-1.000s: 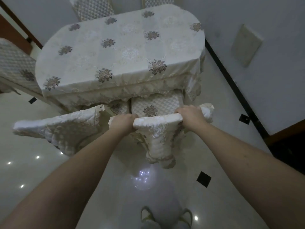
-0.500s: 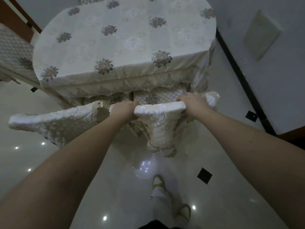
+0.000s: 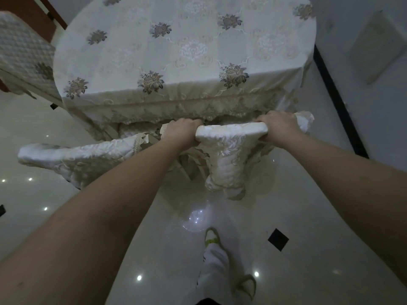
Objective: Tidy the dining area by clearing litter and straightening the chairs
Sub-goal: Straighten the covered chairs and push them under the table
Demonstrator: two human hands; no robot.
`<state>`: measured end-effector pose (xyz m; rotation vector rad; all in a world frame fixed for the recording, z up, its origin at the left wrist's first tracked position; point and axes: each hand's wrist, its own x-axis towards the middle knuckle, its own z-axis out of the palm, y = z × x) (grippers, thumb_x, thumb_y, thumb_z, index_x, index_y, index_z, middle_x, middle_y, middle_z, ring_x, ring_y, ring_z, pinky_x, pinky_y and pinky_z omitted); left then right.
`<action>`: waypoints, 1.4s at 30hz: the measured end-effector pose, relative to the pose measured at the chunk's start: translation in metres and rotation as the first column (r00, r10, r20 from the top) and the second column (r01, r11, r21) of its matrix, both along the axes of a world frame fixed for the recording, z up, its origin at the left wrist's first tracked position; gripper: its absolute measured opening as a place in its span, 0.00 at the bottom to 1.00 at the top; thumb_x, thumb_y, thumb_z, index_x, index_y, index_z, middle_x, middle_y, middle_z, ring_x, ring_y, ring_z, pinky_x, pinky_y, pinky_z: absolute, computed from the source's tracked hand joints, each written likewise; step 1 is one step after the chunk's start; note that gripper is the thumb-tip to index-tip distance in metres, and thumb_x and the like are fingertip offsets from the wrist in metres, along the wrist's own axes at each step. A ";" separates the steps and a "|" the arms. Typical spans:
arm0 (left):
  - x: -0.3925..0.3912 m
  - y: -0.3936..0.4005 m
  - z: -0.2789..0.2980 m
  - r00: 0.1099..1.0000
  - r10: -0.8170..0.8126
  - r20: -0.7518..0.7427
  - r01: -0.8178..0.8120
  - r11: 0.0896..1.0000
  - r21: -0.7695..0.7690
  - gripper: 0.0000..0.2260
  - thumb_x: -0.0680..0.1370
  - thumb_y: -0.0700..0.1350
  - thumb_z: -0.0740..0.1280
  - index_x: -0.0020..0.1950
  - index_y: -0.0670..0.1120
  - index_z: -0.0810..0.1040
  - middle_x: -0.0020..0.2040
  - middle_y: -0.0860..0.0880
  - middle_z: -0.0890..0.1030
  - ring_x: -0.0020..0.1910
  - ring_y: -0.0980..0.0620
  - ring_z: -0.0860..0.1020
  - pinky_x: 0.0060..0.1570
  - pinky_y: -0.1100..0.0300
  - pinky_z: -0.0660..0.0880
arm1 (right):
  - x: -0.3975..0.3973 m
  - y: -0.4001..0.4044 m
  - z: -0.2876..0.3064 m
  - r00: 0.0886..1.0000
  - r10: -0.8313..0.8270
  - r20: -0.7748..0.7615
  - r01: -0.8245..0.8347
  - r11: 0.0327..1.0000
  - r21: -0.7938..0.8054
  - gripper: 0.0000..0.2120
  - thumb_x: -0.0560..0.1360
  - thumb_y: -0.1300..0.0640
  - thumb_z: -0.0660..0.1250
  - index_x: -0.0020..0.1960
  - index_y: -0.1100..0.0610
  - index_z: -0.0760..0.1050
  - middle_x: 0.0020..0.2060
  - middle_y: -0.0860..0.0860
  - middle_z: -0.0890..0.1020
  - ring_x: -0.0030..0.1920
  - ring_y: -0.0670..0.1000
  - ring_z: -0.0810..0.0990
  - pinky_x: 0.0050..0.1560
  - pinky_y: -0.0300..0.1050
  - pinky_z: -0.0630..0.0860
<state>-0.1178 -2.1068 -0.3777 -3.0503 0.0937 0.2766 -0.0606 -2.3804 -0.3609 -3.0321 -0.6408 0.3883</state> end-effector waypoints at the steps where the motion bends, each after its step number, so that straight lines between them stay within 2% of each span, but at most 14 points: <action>1: 0.003 0.001 -0.001 1.000 0.005 -0.001 -0.005 1.000 -0.006 0.13 0.71 0.51 0.67 0.54 0.51 0.73 0.52 0.49 0.80 0.53 0.43 0.77 0.43 0.52 0.66 | 0.003 0.001 0.001 1.000 0.001 0.001 -0.001 1.000 -0.004 0.22 0.68 0.45 0.72 0.62 0.44 0.75 0.55 0.53 0.77 0.58 0.60 0.74 0.57 0.54 0.68; 6: 0.018 0.005 -0.003 1.000 0.003 -0.013 -0.004 0.999 -0.038 0.14 0.71 0.50 0.69 0.55 0.51 0.73 0.52 0.48 0.79 0.53 0.42 0.77 0.46 0.50 0.68 | 0.016 0.004 0.005 1.000 0.005 -0.008 -0.005 1.000 -0.005 0.21 0.68 0.46 0.72 0.60 0.45 0.75 0.54 0.53 0.78 0.57 0.60 0.75 0.55 0.54 0.71; 11: 0.024 0.005 -0.005 1.000 0.002 0.010 -0.001 0.997 -0.073 0.16 0.70 0.49 0.69 0.56 0.51 0.73 0.53 0.48 0.79 0.53 0.43 0.76 0.47 0.48 0.68 | 0.026 0.003 0.004 1.000 0.017 -0.006 -0.017 1.000 -0.011 0.21 0.68 0.46 0.72 0.61 0.45 0.75 0.54 0.53 0.78 0.57 0.59 0.75 0.54 0.52 0.69; 16: 0.024 0.005 -0.003 1.000 0.003 0.006 -0.002 0.996 -0.088 0.15 0.70 0.49 0.69 0.56 0.51 0.74 0.52 0.49 0.79 0.53 0.43 0.77 0.46 0.50 0.67 | 0.029 0.002 0.002 1.000 0.024 -0.003 -0.024 1.000 -0.018 0.21 0.69 0.45 0.71 0.61 0.45 0.75 0.55 0.52 0.77 0.58 0.58 0.74 0.54 0.51 0.68; 19: 0.023 0.004 -0.001 1.000 0.005 -0.007 -0.006 0.996 -0.093 0.15 0.71 0.47 0.68 0.56 0.50 0.75 0.53 0.49 0.80 0.53 0.44 0.77 0.46 0.51 0.68 | 0.029 0.003 0.002 0.999 0.035 0.008 -0.035 0.999 -0.035 0.20 0.69 0.43 0.71 0.60 0.44 0.75 0.54 0.51 0.79 0.56 0.58 0.76 0.50 0.49 0.68; 22: 0.022 0.003 0.008 0.997 -0.016 -0.078 0.012 0.998 -0.054 0.15 0.71 0.44 0.68 0.58 0.50 0.74 0.54 0.49 0.80 0.53 0.45 0.78 0.42 0.54 0.68 | 0.029 0.005 0.001 0.999 0.046 0.016 -0.045 0.998 -0.038 0.19 0.68 0.42 0.70 0.58 0.44 0.76 0.51 0.50 0.81 0.52 0.57 0.78 0.44 0.46 0.66; 25: 0.023 0.002 0.023 0.985 -0.041 -0.169 0.045 0.999 0.018 0.15 0.75 0.39 0.64 0.61 0.48 0.73 0.56 0.47 0.79 0.53 0.44 0.77 0.41 0.54 0.69 | 0.028 0.006 0.003 0.998 0.055 0.004 -0.055 0.997 -0.049 0.19 0.68 0.42 0.70 0.57 0.43 0.76 0.48 0.48 0.82 0.49 0.55 0.79 0.41 0.45 0.68; 30: 0.021 -0.002 0.039 0.966 -0.142 -0.215 0.169 0.979 0.116 0.16 0.74 0.36 0.65 0.60 0.48 0.75 0.53 0.47 0.79 0.47 0.45 0.76 0.39 0.53 0.69 | 0.024 0.004 0.007 0.996 0.082 -0.018 -0.083 0.994 -0.073 0.15 0.69 0.48 0.70 0.55 0.44 0.78 0.45 0.49 0.83 0.45 0.55 0.79 0.43 0.47 0.75; 36: 0.010 0.003 0.037 0.953 -0.232 -0.194 0.257 0.960 0.113 0.13 0.75 0.38 0.62 0.59 0.48 0.74 0.52 0.47 0.79 0.43 0.45 0.74 0.37 0.54 0.68 | 0.016 0.001 0.001 0.996 0.082 -0.020 -0.083 0.994 -0.070 0.15 0.70 0.52 0.69 0.56 0.42 0.78 0.47 0.50 0.83 0.46 0.56 0.80 0.42 0.46 0.75; 42: 0.003 0.003 0.035 0.972 -0.155 -0.177 0.177 0.977 0.120 0.16 0.75 0.37 0.62 0.61 0.50 0.74 0.50 0.47 0.80 0.41 0.45 0.75 0.36 0.54 0.67 | 0.012 0.005 -0.007 0.996 0.081 0.036 -0.077 0.990 -0.118 0.16 0.70 0.52 0.70 0.57 0.43 0.76 0.50 0.50 0.81 0.51 0.56 0.79 0.45 0.47 0.74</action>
